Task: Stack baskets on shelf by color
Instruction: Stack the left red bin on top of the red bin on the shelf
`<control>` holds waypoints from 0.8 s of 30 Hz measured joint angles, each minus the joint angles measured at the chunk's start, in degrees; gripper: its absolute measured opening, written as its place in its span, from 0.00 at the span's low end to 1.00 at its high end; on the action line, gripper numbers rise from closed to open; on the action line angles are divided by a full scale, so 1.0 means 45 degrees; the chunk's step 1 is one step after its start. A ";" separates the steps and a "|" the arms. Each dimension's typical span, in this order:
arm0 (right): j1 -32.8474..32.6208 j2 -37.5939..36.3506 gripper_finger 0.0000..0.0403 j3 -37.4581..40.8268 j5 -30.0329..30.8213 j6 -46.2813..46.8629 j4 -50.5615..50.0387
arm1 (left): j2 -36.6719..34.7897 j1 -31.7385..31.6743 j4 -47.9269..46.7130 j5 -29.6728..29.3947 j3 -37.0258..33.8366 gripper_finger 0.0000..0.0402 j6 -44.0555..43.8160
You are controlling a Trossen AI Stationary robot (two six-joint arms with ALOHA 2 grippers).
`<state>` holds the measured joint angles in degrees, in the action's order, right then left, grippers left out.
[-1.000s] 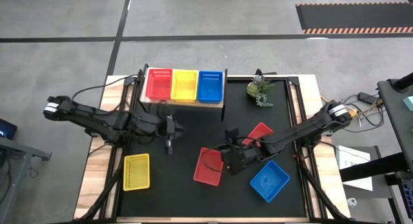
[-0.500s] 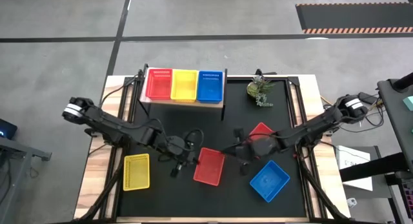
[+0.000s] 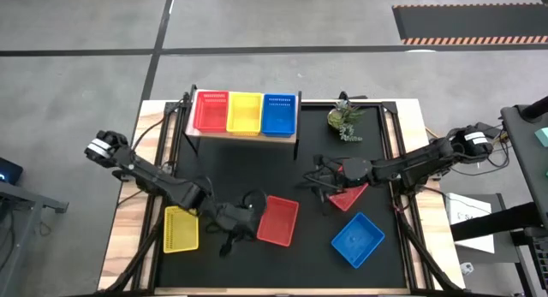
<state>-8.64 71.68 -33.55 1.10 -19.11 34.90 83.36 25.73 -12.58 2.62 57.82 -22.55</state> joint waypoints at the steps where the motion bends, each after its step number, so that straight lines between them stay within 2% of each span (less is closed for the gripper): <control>1: 0.0038 -0.0058 0.02 -0.0048 -0.0005 -0.0101 0.0001 | 0.0115 0.0264 0.0022 -0.0213 0.0087 0.01 -0.0314; 6: 0.0033 -0.0590 0.02 -0.0266 -0.0023 -0.0787 0.0001 | 0.1034 0.1159 0.0010 -0.1388 0.0831 0.01 -0.0540; 12: 0.0037 -0.1272 0.02 -0.0285 -0.0013 -0.1394 -0.0487 | 0.2574 0.1300 -0.0153 -0.1265 0.2159 0.01 -0.0042; 16: 0.0037 -0.1564 0.02 -0.0271 -0.0012 -0.2280 -0.0725 | 0.3052 0.1299 -0.0112 -0.0774 0.2684 0.03 0.0398; 19: 0.0037 -0.1728 0.02 -0.0271 -0.0008 -0.2770 -0.0687 | 0.3402 0.1299 -0.0137 -0.0611 0.2764 0.10 -0.0254; 24: 0.0040 -0.1846 0.02 -0.0271 0.0084 -0.3681 -0.0708 | 0.3912 0.1285 -0.0069 -0.0665 0.2910 0.27 -0.1249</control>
<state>-8.46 63.37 -34.76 1.48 -35.68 31.71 100.97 31.51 -12.89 -0.37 70.92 -28.17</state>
